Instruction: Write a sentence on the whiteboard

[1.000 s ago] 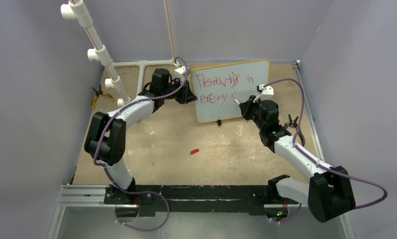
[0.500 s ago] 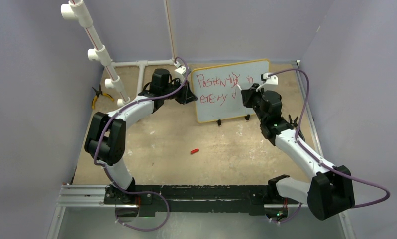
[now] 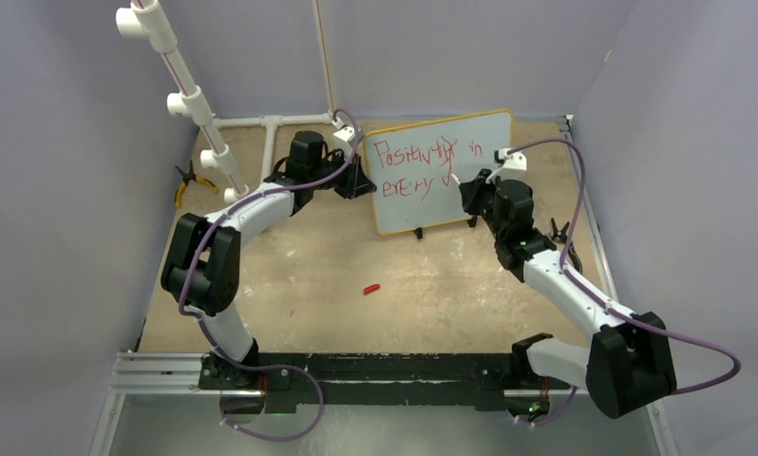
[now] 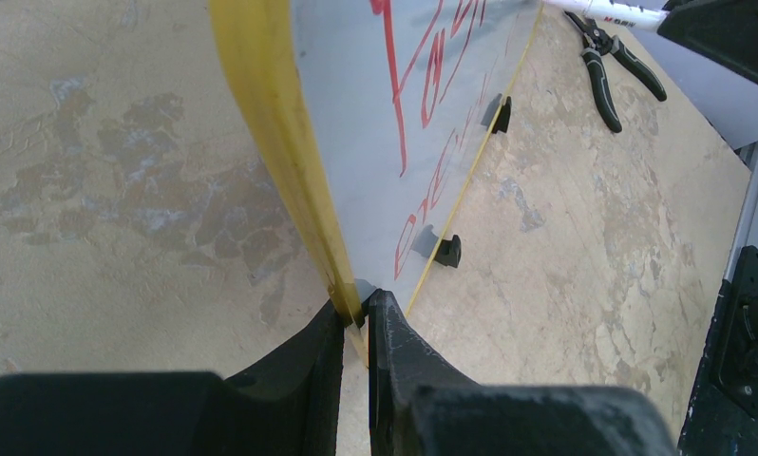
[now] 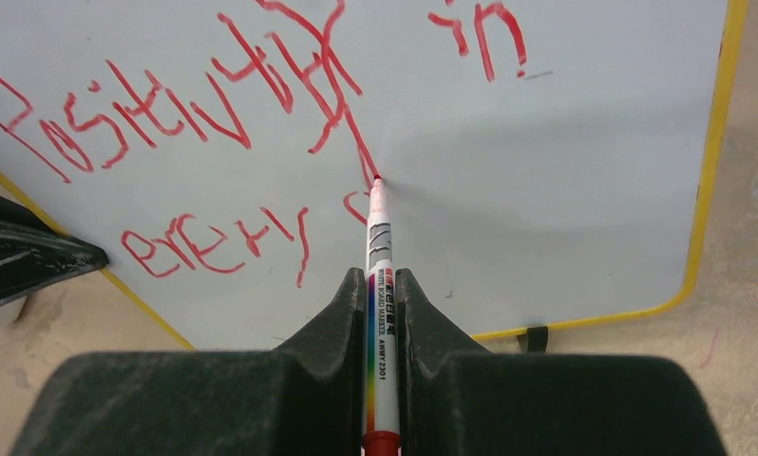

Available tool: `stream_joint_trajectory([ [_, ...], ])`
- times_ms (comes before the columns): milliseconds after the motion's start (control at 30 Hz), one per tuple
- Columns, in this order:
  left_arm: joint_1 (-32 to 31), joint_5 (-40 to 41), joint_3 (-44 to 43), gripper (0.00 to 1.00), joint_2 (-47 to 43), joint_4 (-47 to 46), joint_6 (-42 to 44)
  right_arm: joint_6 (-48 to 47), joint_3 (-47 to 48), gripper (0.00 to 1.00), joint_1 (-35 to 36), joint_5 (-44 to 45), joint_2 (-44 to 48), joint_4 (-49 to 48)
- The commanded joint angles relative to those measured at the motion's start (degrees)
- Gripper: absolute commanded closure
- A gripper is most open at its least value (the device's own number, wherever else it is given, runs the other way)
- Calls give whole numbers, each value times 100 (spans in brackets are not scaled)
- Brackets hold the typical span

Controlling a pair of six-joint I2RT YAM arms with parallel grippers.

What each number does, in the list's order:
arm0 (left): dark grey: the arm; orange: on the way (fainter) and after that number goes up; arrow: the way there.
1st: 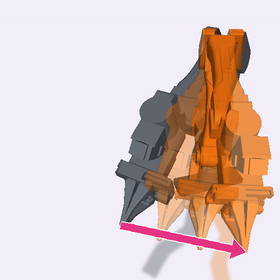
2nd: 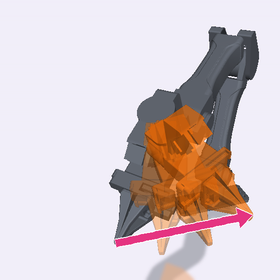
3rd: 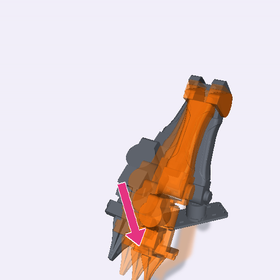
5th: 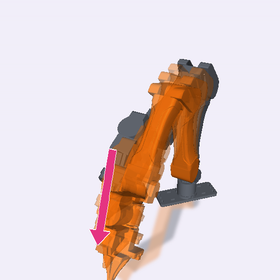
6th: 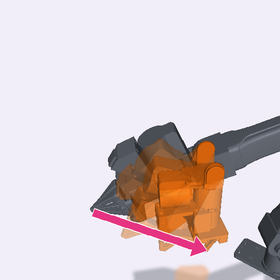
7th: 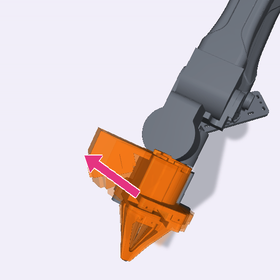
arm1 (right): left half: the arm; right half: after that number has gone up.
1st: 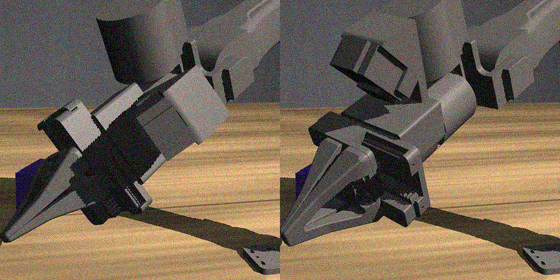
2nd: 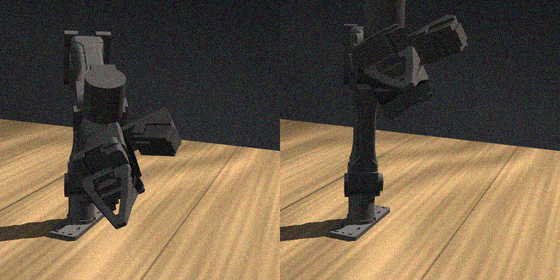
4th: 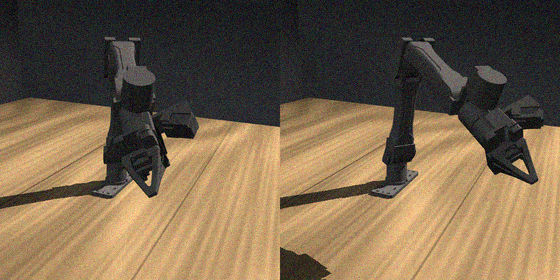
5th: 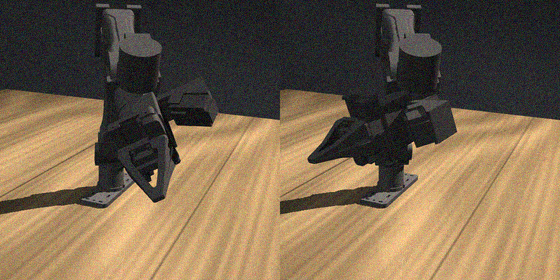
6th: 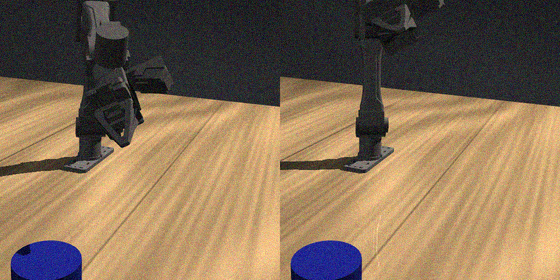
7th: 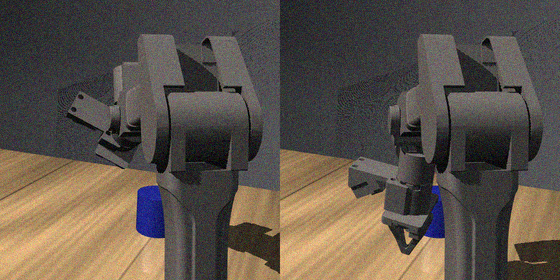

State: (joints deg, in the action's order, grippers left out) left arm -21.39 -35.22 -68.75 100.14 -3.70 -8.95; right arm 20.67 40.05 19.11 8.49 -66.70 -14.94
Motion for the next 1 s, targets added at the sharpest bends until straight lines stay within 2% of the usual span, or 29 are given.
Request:
stream_joint_trajectory([
  [0, 38, 51, -34, 100, -293, -306, 40, 128, -173, 100, -13, 211, 85, -7],
  [467, 38, 48, -24, 100, -311, -323, 33, 172, -231, 100, -13, 458, 251, 215],
  [667, 38, 51, -22, 100, -319, -319, 32, 21, -164, 100, -14, 641, 429, 41],
  [967, 38, 51, -29, 100, -311, -312, 43, -17, -10, 100, -20, 574, 165, -285],
])
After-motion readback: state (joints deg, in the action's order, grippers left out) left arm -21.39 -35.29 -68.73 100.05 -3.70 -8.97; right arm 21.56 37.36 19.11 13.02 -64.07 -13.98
